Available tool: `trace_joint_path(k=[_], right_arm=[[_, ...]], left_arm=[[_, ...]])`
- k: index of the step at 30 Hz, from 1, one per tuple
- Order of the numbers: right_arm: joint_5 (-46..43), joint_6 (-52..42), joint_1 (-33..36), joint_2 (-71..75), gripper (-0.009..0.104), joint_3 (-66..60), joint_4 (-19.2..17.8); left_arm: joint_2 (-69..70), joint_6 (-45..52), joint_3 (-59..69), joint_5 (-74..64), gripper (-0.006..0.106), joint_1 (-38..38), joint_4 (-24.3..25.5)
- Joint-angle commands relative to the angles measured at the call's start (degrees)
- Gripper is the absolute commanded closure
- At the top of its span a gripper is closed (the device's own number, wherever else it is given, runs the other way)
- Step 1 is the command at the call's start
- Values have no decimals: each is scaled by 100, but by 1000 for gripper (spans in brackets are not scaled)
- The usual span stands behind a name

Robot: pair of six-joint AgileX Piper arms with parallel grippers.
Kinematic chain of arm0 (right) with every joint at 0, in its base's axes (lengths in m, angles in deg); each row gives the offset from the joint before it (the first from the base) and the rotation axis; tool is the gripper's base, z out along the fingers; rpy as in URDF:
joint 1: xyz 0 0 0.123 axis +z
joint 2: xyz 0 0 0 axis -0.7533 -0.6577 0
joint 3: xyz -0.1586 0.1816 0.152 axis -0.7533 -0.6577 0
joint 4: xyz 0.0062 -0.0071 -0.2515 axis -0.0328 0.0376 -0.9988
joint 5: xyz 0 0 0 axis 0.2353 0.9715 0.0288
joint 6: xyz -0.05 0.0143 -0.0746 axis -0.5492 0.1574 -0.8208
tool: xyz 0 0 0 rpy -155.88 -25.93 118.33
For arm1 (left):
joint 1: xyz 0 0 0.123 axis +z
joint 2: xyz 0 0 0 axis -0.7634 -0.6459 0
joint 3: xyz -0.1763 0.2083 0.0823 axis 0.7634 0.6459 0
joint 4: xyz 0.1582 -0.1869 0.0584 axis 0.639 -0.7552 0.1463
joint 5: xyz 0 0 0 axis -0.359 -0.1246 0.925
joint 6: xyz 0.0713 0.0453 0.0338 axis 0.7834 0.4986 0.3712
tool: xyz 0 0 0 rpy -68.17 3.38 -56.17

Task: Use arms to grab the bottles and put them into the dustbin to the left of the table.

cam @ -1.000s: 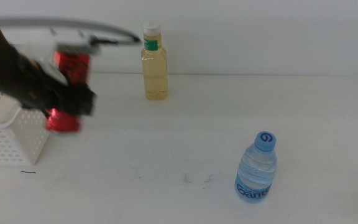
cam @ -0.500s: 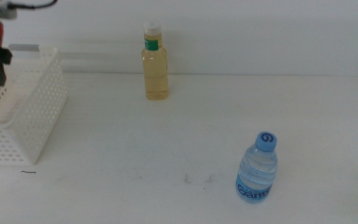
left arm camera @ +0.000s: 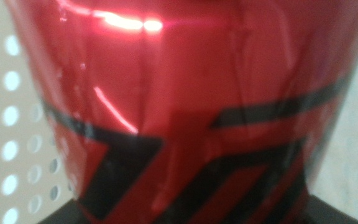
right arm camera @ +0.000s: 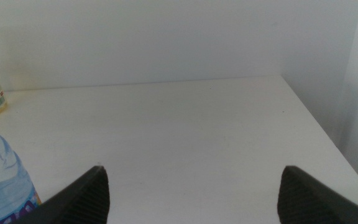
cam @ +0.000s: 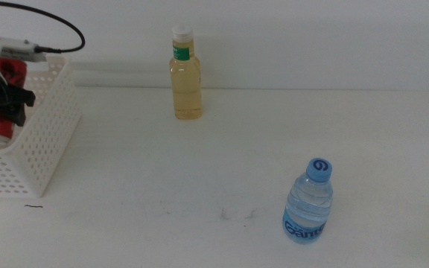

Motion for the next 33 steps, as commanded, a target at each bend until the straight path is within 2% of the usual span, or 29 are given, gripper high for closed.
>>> trace_joint_path(k=[1, 5, 9, 16, 22, 26, 28, 30, 33], right_arm=[[-44, -23, 8, 24, 5, -22, -47], [-44, -23, 8, 24, 5, -22, -47], [-44, -23, 8, 24, 5, -22, -47], [-44, -23, 8, 24, 5, -22, -47], [-44, -23, 8, 24, 5, -22, -47], [-44, -23, 8, 24, 5, -22, -47], [-44, -23, 8, 24, 5, -22, -47], [-44, -23, 8, 24, 5, -22, -47], [-44, -23, 8, 24, 5, -22, -47]], left_arm=[[-40, 14, -68, 175, 46, 6, 67], [-103, 14, -73, 121, 7, 6, 176], [287, -10, -82, -289, 7, -5, 133], [1714, -371, 177, -1002, 7, -371, -488], [3242, -1449, 1284, -582, 7, -1650, 413], [3979, -2033, 1878, -467, 7, -2426, 566], [4300, -2083, 2409, 289, 7, -2756, 473], [4581, -1860, 3455, 1934, 7, -3055, 247], [4582, -1262, 4905, 4539, 7, -3313, -493]])
